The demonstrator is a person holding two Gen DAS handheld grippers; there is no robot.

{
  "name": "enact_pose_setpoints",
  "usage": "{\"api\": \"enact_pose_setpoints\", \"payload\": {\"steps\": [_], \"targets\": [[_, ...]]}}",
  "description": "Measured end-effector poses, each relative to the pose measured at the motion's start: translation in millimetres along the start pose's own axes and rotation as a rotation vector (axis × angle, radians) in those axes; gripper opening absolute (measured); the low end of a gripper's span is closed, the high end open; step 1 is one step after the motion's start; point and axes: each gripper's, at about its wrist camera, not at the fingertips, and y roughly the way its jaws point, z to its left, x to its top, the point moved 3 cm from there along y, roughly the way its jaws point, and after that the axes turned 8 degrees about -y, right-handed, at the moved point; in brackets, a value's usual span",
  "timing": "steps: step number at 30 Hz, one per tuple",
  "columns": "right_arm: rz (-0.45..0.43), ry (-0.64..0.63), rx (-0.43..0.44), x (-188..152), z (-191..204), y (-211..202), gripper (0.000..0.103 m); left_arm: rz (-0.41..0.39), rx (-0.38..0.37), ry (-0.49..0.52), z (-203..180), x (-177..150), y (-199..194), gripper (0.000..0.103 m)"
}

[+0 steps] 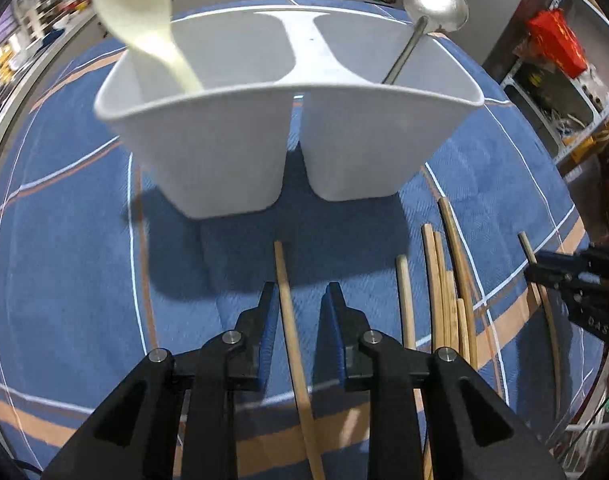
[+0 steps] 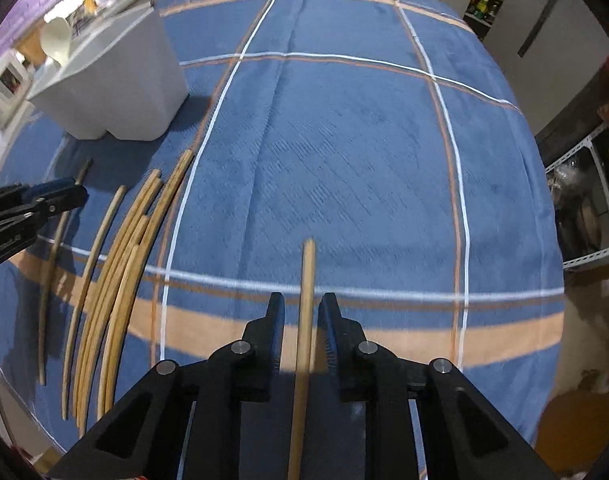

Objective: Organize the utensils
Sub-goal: 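Lift both held chopsticks upright and carry them above the white holder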

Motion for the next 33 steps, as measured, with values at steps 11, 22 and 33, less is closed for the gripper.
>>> {"api": "enact_pose_setpoints", "payload": {"steps": [11,22,33], "targets": [[0.035,-0.034,0.009,43.9,13.8,8.0,0.007,0.015,-0.03,0.019,3.4,19.2,3.5,0.004],[-0.307,0.1,0.115,18.1,16.8,-54.3,0.007,-0.2,-0.073,-0.057,21.0,-5.8,-86.9,0.004],[-0.549,0.115,0.089,-53.6,27.9,-134.2,0.007,-0.437,-0.058,-0.05,-2.3,-59.1,-178.5,0.004]]}}
